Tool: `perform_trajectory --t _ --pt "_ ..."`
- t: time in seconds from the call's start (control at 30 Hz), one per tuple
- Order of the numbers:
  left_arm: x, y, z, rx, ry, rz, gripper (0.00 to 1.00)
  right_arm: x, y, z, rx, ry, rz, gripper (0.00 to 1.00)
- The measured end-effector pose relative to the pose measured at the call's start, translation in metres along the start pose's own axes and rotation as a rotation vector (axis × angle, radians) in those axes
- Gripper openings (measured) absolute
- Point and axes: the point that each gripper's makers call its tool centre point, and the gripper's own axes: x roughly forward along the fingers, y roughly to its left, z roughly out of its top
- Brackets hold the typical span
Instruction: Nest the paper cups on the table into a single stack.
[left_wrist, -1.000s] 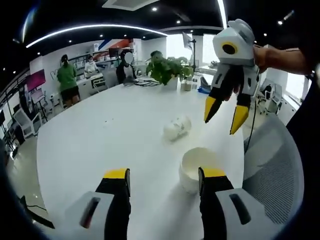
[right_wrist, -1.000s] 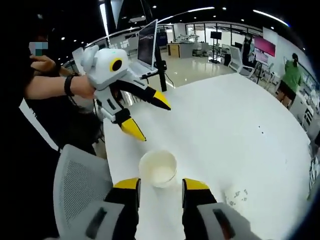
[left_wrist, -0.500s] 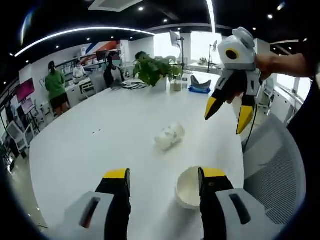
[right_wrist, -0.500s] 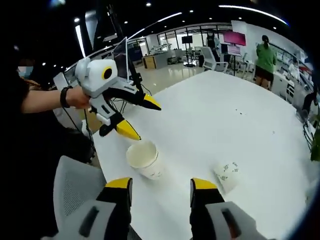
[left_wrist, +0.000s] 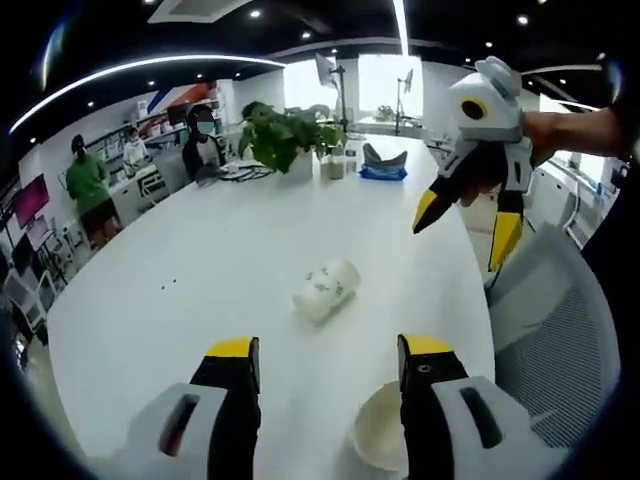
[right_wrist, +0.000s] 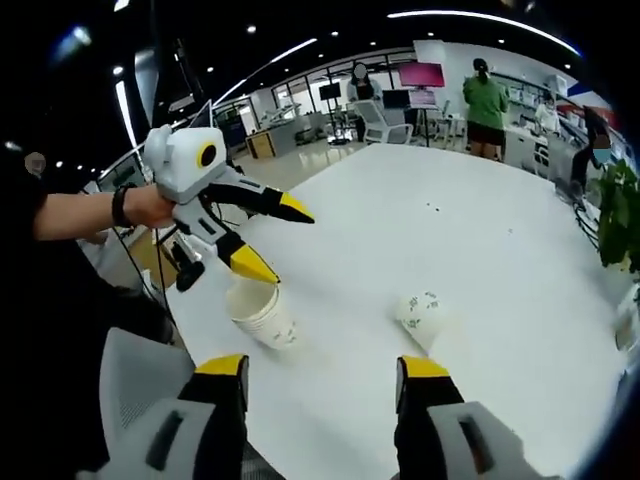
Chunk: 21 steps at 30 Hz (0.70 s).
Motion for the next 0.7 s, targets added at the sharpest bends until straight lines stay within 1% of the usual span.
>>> perform_trajectory --t 0.07,0.13,0.17,0.33,0.43,0.57,0.6,0.67,0.7 --pt "0.009 0.0 0.004 0.013 0.006 -0.014 0.55 -0.001 -0.003 -0.004 0.015 -0.007 -0.007 0.61" --pt "0.017 0.0 0.005 0.019 0.007 -0.03 0.56 -0.003 -0.001 -0.006 0.024 -0.01 -0.009 0.61" --pt "0.021 -0.002 0.009 0.03 0.01 -0.04 0.57 -0.005 -0.001 -0.008 0.031 -0.011 -0.012 0.61" --pt "0.042 -0.007 0.016 0.078 0.036 -0.073 0.57 -0.007 -0.003 -0.016 0.05 -0.014 -0.015 0.61" --pt "0.054 -0.006 0.016 0.115 0.059 -0.089 0.57 -0.007 -0.005 -0.019 0.065 -0.021 -0.024 0.61" --pt "0.071 -0.005 0.011 0.16 0.099 -0.107 0.57 -0.004 -0.003 -0.024 0.073 -0.016 -0.018 0.61" --pt "0.076 -0.005 0.011 0.168 0.104 -0.113 0.57 -0.005 0.002 -0.025 0.075 -0.014 -0.018 0.61" --pt "0.082 -0.004 0.012 0.176 0.111 -0.123 0.57 -0.004 0.001 -0.027 0.08 -0.014 -0.013 0.61" --pt "0.082 -0.01 0.016 0.175 0.112 -0.127 0.57 -0.003 0.001 -0.028 0.083 -0.014 -0.012 0.61"
